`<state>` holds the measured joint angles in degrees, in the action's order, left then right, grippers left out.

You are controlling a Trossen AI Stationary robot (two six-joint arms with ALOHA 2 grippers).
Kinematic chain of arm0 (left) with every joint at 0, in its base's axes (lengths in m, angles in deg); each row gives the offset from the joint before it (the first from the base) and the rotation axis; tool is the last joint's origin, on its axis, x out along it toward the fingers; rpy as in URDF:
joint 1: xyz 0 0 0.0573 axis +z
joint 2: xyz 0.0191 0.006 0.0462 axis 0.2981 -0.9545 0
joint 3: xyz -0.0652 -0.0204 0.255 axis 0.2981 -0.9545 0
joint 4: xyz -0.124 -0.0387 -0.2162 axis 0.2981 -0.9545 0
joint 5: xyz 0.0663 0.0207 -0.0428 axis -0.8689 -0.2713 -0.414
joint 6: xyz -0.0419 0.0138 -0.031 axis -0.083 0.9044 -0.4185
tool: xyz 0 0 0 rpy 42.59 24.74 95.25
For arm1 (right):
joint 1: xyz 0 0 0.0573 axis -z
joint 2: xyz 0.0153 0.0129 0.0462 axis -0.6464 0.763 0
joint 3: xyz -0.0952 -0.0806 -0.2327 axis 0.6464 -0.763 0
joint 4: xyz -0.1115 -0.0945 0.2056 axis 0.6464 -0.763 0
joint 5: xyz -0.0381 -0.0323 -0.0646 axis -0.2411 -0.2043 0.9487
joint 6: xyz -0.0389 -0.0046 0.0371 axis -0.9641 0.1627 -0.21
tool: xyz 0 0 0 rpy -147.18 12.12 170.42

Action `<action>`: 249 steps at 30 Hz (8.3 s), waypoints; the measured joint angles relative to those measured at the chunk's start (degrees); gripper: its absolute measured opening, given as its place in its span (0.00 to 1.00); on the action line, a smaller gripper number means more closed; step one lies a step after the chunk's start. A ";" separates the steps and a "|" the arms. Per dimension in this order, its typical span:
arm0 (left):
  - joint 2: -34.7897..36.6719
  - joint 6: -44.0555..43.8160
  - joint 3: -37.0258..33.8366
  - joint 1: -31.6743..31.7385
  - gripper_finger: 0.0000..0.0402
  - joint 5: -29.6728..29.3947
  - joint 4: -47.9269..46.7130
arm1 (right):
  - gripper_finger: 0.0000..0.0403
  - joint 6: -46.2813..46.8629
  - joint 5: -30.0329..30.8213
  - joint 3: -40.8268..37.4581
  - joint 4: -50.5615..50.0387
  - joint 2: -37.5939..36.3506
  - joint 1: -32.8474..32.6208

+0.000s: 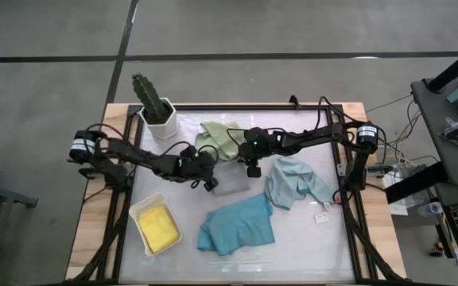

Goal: Fold microfiber towels
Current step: Fold the gray microfiber towel

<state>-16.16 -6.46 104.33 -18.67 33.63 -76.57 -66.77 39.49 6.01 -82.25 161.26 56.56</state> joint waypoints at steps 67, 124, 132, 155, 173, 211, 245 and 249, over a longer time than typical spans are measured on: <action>-1.41 1.18 0.28 2.45 0.00 -1.72 4.12 | 0.46 -0.01 -0.03 -0.04 -0.93 0.02 0.00; 3.03 -10.06 0.61 -22.55 0.36 6.06 6.91 | 0.46 16.40 0.15 -0.09 -11.82 -9.88 -18.53; -7.25 -9.92 4.48 -23.00 0.24 0.97 6.75 | 0.43 15.84 8.05 -0.78 -10.96 -9.38 -20.67; -14.15 -11.94 5.01 -19.27 0.00 -8.45 9.88 | 0.16 12.51 11.93 -1.79 -1.05 -0.33 -18.88; -13.96 -14.96 4.88 -18.97 0.00 -5.45 5.61 | 0.03 9.77 11.93 -1.78 -11.69 -4.64 -18.99; -3.50 -10.05 4.66 -18.64 0.00 5.43 -3.26 | 0.37 12.49 8.85 -2.54 -13.40 -6.67 -19.02; -5.61 -6.38 4.50 -18.41 0.00 -1.92 -9.23 | 0.64 18.38 2.95 -0.31 -14.48 -11.32 -19.15; -4.23 -4.11 4.26 -18.56 0.00 -1.72 -9.82 | 0.66 17.03 2.78 0.79 -14.74 -11.23 -19.13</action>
<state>-20.38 -10.58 108.59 -37.22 31.91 -86.40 -49.74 42.27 6.79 -96.99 150.02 37.44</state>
